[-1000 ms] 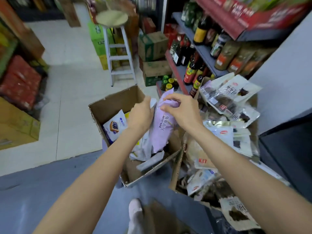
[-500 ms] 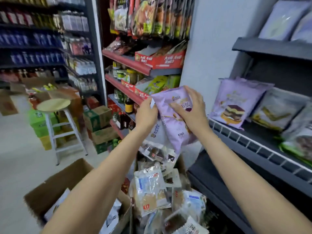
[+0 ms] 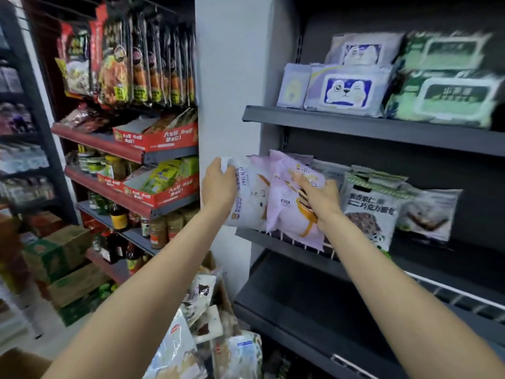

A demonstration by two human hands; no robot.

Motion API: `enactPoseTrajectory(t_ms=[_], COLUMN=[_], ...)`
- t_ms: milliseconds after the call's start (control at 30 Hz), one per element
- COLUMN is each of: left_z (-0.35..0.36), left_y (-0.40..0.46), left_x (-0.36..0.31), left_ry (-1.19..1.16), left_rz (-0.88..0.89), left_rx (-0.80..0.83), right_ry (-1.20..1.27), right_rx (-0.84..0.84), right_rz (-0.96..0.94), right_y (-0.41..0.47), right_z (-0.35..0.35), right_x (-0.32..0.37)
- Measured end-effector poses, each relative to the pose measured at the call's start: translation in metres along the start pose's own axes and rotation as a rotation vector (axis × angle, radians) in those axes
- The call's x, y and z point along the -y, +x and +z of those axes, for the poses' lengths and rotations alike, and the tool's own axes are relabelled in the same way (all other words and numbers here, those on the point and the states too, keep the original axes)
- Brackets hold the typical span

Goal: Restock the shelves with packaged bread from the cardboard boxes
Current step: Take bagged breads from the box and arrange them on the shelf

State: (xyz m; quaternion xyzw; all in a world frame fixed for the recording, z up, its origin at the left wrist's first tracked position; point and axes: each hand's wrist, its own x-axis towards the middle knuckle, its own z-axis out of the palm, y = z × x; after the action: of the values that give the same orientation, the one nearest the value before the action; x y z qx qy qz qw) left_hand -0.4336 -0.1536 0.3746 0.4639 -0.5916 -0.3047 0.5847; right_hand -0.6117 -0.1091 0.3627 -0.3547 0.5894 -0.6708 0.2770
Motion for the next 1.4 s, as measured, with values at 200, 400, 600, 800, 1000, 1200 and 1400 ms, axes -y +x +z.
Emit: enactPoseTrajectory(t_ms=[200, 400, 600, 800, 1000, 1200, 1400], left_z=[-0.005, -0.017, -0.029, -0.029, -0.006, 0.049, 0.107], left_y=[0.003, 0.016, 0.031, 0.041, 0.042, 0.015, -0.014], left_x=[-0.009, 0.005, 0.017, 0.024, 0.024, 0.002, -0.02], left_ry=[0.368, 0.279, 0.246, 0.135, -0.302, -0.627, -0.666], left_rz=[0.143, 0.081, 0.079, 0.137, -0.142, -0.303, -0.43], left_rx=[-0.18, -0.21, -0.158, -0.082, -0.07, 0.013, 0.33], right_ry=[-0.186, -0.262, -0.354, -0.583, -0.431, 0.037, -0.047], right_rx=[-0.328, -0.136, 0.08, 0.033, -0.104, 0.069, 0.098], right_rz=[0.013, -0.085, -0.115, -0.161, -0.261, 0.106, 0.114], right_y=[0.026, 0.046, 0.071, 0.059, 0.025, 0.005, 0.008], right_z=[0.0, 0.034, 0.052, 0.052, 0.035, -0.012, -0.103], right_x=[-0.002, 0.002, -0.033, -0.05, -0.02, -0.004, 0.005])
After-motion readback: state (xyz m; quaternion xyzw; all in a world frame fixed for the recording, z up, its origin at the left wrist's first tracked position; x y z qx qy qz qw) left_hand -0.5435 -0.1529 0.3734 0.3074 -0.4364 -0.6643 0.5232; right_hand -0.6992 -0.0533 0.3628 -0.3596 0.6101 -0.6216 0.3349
